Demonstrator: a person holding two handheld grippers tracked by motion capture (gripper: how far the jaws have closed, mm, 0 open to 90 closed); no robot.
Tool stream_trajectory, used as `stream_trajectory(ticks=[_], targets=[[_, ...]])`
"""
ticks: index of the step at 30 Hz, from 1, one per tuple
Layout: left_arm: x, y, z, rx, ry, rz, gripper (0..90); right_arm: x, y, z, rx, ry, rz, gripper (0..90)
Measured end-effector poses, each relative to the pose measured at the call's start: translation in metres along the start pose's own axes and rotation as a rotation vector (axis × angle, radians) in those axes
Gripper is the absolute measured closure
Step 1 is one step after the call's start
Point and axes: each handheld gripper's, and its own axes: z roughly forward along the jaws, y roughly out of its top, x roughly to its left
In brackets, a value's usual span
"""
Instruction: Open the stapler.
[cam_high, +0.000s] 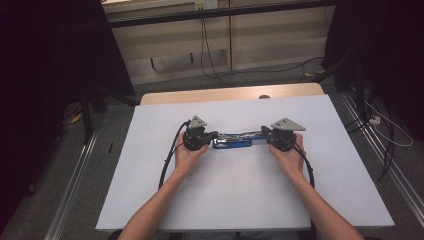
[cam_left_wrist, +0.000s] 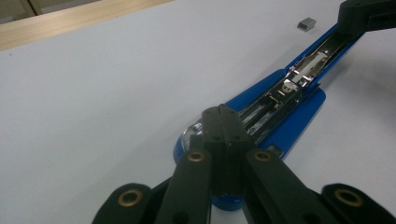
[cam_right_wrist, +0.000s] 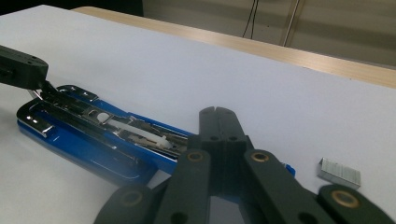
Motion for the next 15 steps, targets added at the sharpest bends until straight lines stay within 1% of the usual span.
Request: stream_trajectory(ticks=[2,4,15], targets=[[0.0003,0.0001,0.0,0.001,-0.001,-0.001,90.0,-0.0005,-0.0001,-0.0005,0.001,0.002,0.002,90.0],[0.0012,0.0004,0.0003,0.001,-0.011,0.001,90.0,-0.0041,-0.0025,-0.0026,0.006,0.002,-0.006,90.0],[0.0005,0.0007,0.0002,0.003,-0.006,0.002,90.0,-0.007,-0.0045,-0.0047,-0.004,0.009,0.004,90.0]])
